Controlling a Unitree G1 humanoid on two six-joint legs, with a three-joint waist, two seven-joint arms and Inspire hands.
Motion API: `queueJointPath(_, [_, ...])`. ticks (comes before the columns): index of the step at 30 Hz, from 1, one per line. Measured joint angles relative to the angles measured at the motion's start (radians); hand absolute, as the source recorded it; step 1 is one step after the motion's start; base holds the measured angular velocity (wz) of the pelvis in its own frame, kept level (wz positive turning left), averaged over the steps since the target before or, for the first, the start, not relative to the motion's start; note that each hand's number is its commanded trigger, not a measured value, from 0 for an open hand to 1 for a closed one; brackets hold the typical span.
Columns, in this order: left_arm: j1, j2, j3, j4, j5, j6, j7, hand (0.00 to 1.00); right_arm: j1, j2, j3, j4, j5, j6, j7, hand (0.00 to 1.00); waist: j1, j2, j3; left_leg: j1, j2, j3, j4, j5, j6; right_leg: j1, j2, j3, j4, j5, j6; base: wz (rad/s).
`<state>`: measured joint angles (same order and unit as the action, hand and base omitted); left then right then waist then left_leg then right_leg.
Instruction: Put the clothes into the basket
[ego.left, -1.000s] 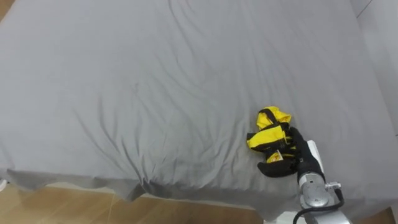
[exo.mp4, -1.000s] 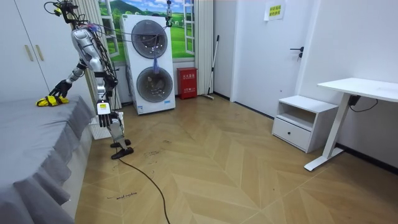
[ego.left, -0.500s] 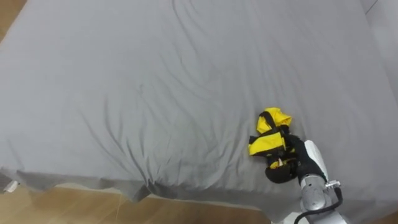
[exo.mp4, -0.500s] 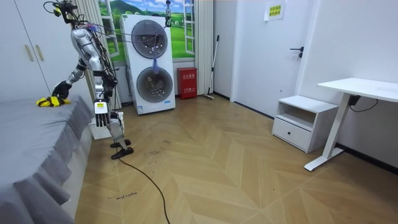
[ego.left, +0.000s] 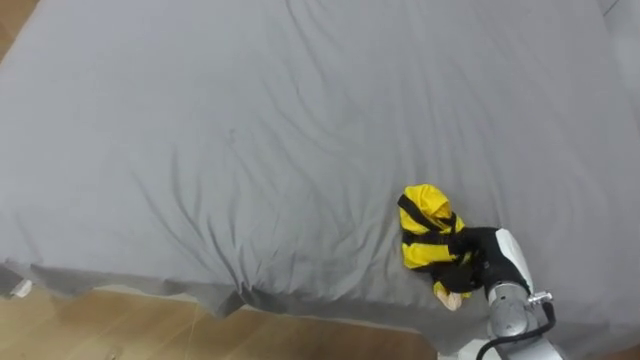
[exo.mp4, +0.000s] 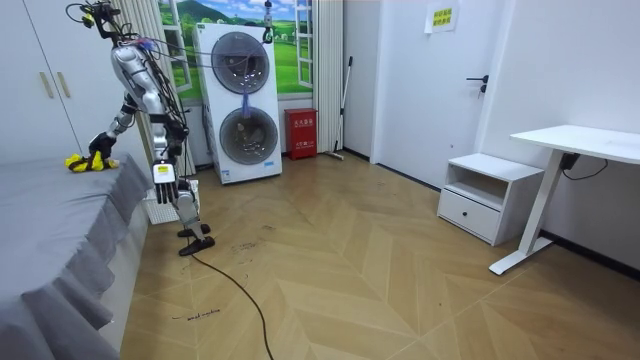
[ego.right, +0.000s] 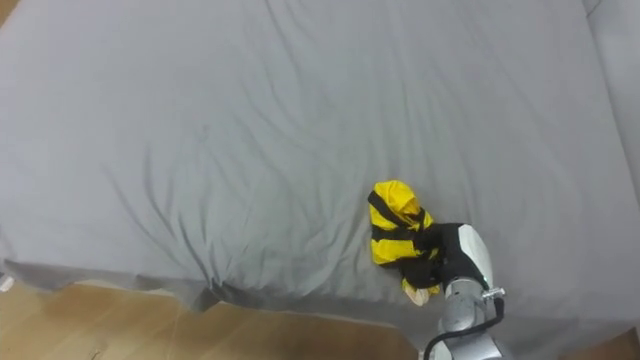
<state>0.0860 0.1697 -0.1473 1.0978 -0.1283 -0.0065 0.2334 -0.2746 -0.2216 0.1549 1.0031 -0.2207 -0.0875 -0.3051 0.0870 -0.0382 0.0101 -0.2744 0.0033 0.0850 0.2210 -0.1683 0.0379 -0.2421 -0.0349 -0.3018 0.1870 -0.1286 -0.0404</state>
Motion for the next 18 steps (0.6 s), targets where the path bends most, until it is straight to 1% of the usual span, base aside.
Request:
queueJointPath(7, [-0.001,0.0,0.005,0.005,0.001,-0.011,-0.006,0.0,0.0,0.0,-0.001,-0.001,0.0,-0.001,0.02,1.0,0.001,-0.013,0.0001,-0.002,0.0,0.001,0.001,0.002,-0.001,-0.002,0.0,0.001,-0.001,0.0,0.0,0.0])
queueJointPath(12, [0.0,0.0,0.006,0.006,0.0,-0.017,-0.008,0.0,0.001,-0.002,-0.004,-0.001,0.0,-0.007,0.037,1.0,0.0,-0.015,-0.0003,-0.002,0.0,0.001,0.0,0.004,0.0,-0.001,0.0,0.002,-0.001,0.0,0.0,0.0])
queueJointPath(15, [0.0,-0.001,0.009,0.005,0.001,-0.018,-0.008,0.0,0.004,-0.007,-0.011,-0.003,0.036,-0.009,0.055,1.0,0.001,-0.02,-0.0007,0.001,0.001,0.008,-0.003,0.005,-0.001,-0.002,0.001,0.015,-0.001,0.0,0.0,-0.06])
queueJointPath(18, [0.0,-0.001,0.009,0.004,0.004,-0.024,-0.008,0.0,0.033,-0.008,-0.02,-0.033,0.097,-0.015,0.068,1.0,-0.001,-0.025,-0.0034,0.009,0.001,0.021,-0.009,0.005,-0.001,0.0,0.001,0.023,-0.001,0.0,0.0,-0.08])
